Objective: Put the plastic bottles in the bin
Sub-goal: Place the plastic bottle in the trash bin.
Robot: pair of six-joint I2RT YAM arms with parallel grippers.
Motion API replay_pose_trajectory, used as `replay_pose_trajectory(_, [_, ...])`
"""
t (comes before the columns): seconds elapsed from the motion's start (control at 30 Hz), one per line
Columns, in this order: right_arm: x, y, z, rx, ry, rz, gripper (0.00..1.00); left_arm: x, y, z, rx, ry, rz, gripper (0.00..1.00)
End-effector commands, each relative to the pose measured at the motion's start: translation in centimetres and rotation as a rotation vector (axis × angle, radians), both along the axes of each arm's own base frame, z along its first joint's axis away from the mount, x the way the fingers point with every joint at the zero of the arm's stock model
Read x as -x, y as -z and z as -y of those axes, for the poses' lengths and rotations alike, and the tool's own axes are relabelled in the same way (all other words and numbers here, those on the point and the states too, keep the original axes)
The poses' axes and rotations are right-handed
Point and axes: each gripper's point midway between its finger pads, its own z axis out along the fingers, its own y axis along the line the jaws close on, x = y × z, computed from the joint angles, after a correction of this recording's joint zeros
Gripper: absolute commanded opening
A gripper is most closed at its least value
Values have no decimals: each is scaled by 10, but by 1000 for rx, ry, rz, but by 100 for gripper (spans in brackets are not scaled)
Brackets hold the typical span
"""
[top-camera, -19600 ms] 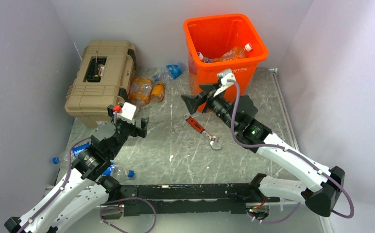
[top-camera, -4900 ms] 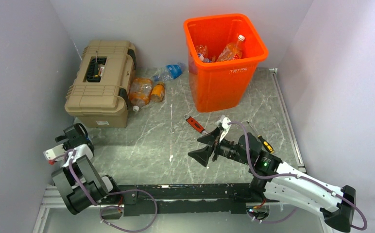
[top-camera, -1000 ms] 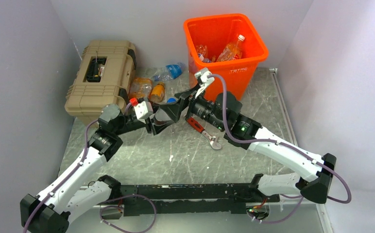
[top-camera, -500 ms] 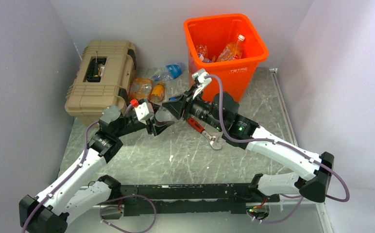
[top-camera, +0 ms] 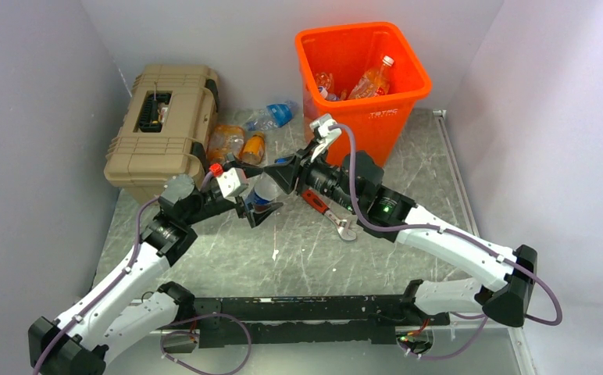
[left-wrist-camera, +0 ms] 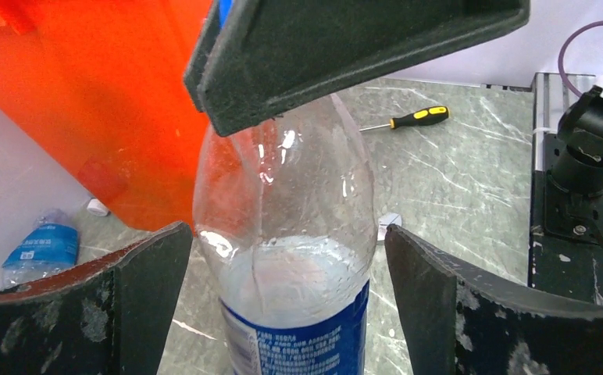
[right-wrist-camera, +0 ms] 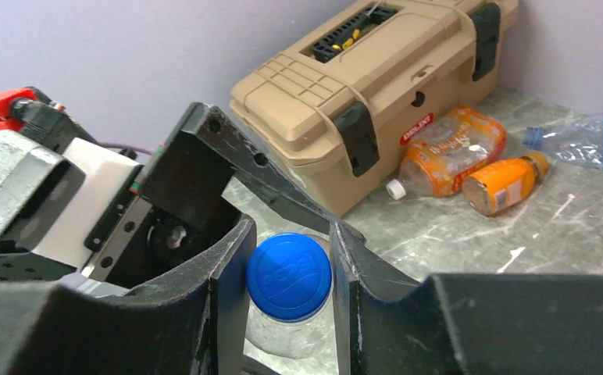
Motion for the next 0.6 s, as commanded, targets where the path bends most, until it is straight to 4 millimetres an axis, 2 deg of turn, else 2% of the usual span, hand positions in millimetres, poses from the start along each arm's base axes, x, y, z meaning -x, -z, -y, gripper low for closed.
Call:
replay_pose_trajectory(0.0, [-1, -27, 23, -36, 63, 64, 0, -6, -20, -6, 38, -60, 67, 100])
replay_pose_trajectory(0.13, [1, -39, 54, -9, 146, 111, 0, -10, -20, -11, 30, -115, 90, 100])
replay_pose_trajectory(0.3, [15, -64, 103, -7, 228, 165, 0, -9, -29, -16, 55, -145, 116, 99])
replay_pose_trajectory(0.43, [25, -80, 132, -3, 268, 189, 0, -8, -34, -18, 76, -158, 126, 99])
replay_pose_trajectory(0.57, [32, -109, 160, -23, 327, 237, 0, -11, -37, -21, 87, -183, 127, 99])
